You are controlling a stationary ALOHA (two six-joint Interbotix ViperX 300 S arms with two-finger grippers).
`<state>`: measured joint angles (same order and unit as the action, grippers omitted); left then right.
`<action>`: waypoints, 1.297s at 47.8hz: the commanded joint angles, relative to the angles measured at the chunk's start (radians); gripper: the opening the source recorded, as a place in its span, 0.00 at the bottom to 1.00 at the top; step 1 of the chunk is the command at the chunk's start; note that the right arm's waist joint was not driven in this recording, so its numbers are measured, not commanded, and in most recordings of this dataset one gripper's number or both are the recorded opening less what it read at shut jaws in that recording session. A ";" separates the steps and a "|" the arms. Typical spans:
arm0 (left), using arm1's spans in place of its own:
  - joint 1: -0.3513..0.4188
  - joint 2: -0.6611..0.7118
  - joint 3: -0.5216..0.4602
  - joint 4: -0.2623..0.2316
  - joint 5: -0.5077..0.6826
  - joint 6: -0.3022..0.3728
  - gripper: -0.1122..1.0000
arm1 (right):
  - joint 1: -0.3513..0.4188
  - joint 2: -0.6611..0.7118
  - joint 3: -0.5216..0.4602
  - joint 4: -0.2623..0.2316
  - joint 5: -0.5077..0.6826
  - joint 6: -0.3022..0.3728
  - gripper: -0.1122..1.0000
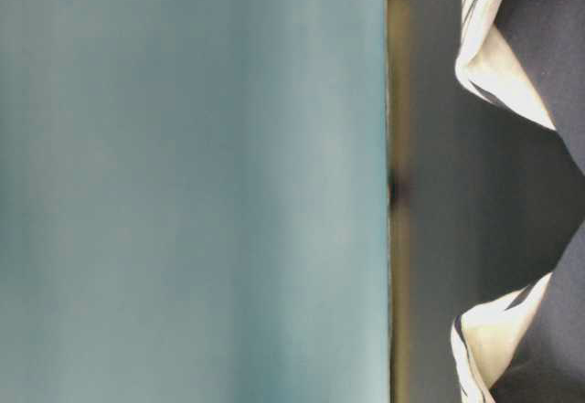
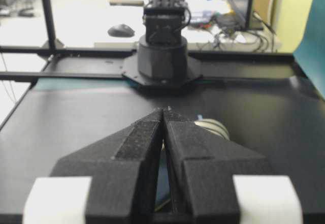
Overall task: Arrange the slippers with the left arm.
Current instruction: 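Move the left gripper over the left striped slipper's heel and grasp it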
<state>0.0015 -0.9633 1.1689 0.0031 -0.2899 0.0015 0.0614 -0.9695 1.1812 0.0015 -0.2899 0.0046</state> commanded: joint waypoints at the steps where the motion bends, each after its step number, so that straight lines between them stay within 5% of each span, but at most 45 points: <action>1: 0.002 0.017 -0.018 0.038 0.025 -0.052 0.15 | 0.000 0.011 -0.011 0.002 -0.008 -0.008 0.13; 26: 0.072 0.221 -0.196 0.040 0.486 -0.359 0.10 | 0.000 0.011 0.000 0.011 0.075 0.006 0.09; 39: 0.097 0.365 -0.273 0.043 0.621 -0.528 0.12 | 0.000 0.005 0.017 0.009 0.075 0.006 0.09; 47: 0.100 0.457 -0.331 0.043 0.681 -0.528 0.34 | 0.000 0.003 0.025 0.011 0.077 0.006 0.09; 57: 0.103 0.614 -0.457 0.043 0.904 -0.543 0.80 | 0.000 0.002 0.032 0.011 0.075 0.006 0.09; 62: 0.112 0.712 -0.537 0.043 1.015 -0.540 0.85 | 0.000 -0.003 0.037 0.011 0.075 0.006 0.09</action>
<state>0.1028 -0.3191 0.7148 0.0430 0.6427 -0.5384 0.0614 -0.9741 1.2226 0.0107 -0.2102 0.0061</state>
